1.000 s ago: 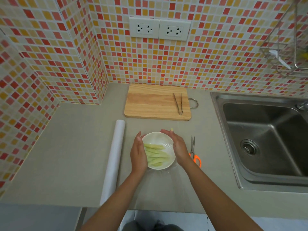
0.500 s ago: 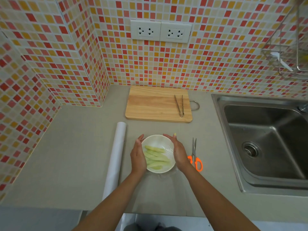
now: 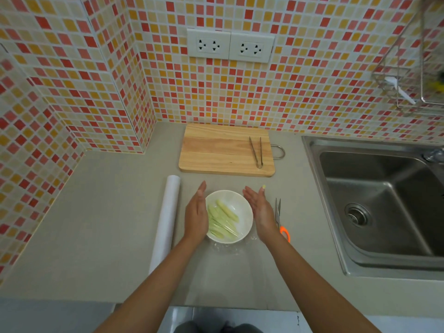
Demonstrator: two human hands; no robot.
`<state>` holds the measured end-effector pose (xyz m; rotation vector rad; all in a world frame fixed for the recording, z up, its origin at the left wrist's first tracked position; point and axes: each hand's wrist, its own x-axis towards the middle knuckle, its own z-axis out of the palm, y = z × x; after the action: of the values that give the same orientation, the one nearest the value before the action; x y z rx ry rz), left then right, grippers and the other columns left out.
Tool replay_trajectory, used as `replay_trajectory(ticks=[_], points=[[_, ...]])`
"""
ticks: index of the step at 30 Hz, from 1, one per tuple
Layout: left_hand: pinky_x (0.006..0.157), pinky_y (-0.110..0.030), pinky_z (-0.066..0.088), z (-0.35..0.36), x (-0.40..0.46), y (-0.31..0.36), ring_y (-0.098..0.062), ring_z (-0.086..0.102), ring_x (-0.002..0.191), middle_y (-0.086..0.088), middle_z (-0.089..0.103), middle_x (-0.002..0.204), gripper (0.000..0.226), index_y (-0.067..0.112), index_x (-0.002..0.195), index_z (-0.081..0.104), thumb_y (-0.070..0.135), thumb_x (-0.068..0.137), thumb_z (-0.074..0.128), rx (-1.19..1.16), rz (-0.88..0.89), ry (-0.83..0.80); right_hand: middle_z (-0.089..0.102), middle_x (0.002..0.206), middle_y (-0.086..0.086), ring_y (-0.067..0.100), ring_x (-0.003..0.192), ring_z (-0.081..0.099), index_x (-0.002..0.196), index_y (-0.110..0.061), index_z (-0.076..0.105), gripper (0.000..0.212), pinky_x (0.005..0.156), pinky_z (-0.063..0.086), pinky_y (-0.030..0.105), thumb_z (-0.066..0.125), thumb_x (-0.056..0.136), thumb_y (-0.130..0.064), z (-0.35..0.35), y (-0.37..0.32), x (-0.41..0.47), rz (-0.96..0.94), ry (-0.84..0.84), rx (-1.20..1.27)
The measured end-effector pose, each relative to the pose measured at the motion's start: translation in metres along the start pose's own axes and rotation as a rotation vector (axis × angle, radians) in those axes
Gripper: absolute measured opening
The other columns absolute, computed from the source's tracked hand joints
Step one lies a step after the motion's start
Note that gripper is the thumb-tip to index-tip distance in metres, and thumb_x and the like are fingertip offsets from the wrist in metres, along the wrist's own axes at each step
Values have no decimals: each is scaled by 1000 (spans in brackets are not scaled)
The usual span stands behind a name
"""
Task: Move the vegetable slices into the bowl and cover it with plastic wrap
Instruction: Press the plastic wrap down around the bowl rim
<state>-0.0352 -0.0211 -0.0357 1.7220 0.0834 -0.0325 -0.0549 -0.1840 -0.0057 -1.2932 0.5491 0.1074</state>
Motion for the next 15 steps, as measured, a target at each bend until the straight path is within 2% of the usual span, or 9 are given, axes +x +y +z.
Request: replay_trajectory(ticks=[3,5,7,8,10,13,15], points=[[111,-26,33,7,-9,-3,-9,47,129,5,55,137,45,19,137,52,33,104,25,-25,-47,19,61,130,-1,12,108,60,133,-16,54,60,90,45,25,22,99,-52,8,8,1,27,-41,-92],[110,-29,36,8,-10,-3,-11,50,126,5,57,133,44,18,133,55,34,104,25,-36,-69,63,68,117,10,18,96,64,123,-6,61,53,77,46,21,30,101,-44,7,8,3,7,31,-110],[106,-27,37,7,-12,-3,-11,51,124,7,58,129,43,18,131,56,33,104,26,-30,-65,101,66,102,25,25,85,62,104,4,66,40,70,43,27,40,99,-26,3,9,5,-25,152,-174],[104,-25,36,8,-13,-3,-11,51,123,9,57,126,42,19,130,56,32,104,26,-19,-58,117,66,91,22,24,82,58,90,2,68,34,69,41,30,42,97,-20,2,11,7,-34,196,-230],[102,-23,36,10,-14,-2,-10,51,122,11,57,124,42,20,130,56,32,104,26,3,-52,135,57,70,6,21,75,49,68,-7,57,32,64,36,31,44,96,-18,1,17,9,-47,236,-331],[105,-28,39,10,-14,-3,-12,52,122,6,59,127,43,18,130,56,34,104,26,29,-37,139,47,64,3,20,69,44,68,-5,50,33,62,33,30,48,96,-22,-1,22,16,-58,284,-387],[107,-32,39,9,-14,-3,-12,52,122,3,59,130,44,18,132,55,35,104,26,60,-28,129,42,59,3,19,63,41,61,-7,44,41,58,30,30,50,96,-27,0,22,21,-57,305,-423]])
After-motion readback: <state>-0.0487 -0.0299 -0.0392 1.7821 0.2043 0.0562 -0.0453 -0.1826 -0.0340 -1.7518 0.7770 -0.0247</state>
